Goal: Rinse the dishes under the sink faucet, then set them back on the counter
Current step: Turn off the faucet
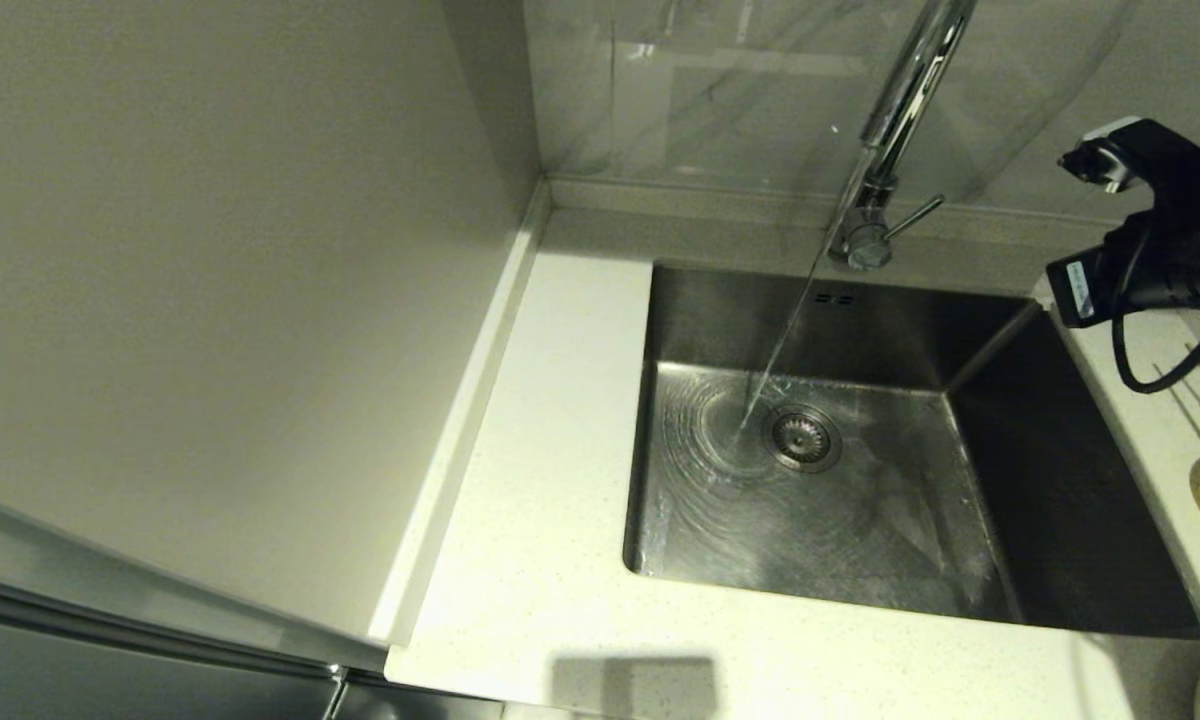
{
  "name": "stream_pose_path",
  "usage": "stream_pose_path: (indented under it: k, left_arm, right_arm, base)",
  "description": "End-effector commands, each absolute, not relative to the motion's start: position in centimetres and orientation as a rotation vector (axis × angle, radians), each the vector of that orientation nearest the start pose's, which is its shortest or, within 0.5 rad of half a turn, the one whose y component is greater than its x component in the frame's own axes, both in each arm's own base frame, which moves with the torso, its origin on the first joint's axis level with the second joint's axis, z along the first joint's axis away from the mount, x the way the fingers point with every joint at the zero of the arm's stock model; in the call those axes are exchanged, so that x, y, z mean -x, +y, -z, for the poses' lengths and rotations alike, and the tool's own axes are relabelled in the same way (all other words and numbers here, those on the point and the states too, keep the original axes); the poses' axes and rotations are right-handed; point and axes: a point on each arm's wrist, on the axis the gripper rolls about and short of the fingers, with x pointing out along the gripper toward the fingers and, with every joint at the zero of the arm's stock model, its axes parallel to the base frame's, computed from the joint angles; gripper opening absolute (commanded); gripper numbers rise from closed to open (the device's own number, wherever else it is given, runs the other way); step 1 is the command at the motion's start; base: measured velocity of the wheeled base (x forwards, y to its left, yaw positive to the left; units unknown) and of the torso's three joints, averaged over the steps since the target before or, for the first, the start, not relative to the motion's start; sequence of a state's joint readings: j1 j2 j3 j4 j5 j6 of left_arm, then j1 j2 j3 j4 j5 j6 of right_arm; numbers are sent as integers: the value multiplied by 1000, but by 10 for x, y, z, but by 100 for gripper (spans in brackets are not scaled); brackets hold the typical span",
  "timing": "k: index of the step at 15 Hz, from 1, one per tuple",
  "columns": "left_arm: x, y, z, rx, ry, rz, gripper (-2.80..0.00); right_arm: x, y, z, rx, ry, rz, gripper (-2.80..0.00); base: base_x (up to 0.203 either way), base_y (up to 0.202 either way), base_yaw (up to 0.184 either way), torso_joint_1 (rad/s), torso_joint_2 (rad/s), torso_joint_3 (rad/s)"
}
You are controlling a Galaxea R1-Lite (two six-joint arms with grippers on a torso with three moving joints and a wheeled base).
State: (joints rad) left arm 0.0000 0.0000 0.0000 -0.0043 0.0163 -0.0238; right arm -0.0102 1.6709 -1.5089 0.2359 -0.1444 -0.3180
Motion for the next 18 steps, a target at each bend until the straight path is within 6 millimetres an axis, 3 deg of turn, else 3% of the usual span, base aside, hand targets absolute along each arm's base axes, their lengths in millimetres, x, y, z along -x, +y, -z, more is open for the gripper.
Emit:
stream_pose_path:
  k: [1,7,18]
  left_arm:
    - [23,0,-76,25,-6,-17,-280]
    - [23,0,-76,25,-6,-17,-280]
    - [23,0,-76,25,-6,-17,-280]
  right_arm:
    - [-326,3,-297,251,413,73,-280]
    - [-374,10,-288,89,194,3,-280]
    - [-417,16,-293,13,99,-59,-280]
  base:
    - [0,0,0,0,0,0]
    - [0,0,0,0,0,0]
    - [0,0,0,0,0,0]
